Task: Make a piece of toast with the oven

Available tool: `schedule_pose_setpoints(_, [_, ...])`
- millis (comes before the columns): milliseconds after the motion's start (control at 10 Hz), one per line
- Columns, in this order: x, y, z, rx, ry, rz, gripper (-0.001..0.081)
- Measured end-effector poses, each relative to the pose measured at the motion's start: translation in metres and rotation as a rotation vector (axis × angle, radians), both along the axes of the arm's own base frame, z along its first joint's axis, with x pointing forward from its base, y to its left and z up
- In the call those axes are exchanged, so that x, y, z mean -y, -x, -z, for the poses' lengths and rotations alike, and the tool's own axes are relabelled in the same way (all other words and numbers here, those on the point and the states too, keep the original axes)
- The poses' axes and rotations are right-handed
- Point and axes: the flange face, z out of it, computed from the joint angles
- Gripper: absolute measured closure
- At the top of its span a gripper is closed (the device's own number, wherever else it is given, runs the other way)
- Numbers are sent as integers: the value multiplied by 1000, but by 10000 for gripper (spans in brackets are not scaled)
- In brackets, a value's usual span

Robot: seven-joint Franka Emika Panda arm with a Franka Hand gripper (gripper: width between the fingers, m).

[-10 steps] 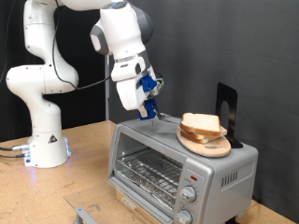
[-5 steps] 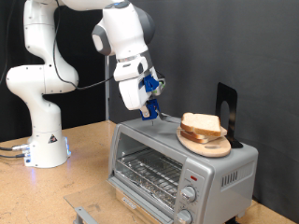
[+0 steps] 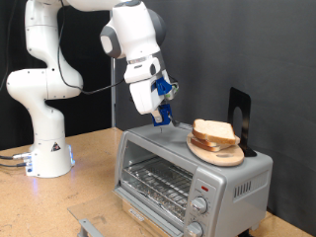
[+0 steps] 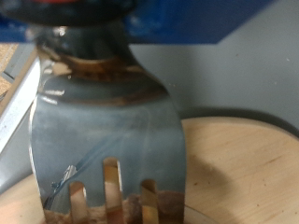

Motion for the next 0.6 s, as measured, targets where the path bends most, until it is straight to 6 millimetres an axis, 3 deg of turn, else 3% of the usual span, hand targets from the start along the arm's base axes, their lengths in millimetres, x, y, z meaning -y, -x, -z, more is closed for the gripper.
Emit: schedule_pose_setpoints(600, [-2, -11, 5, -21, 3, 16, 411])
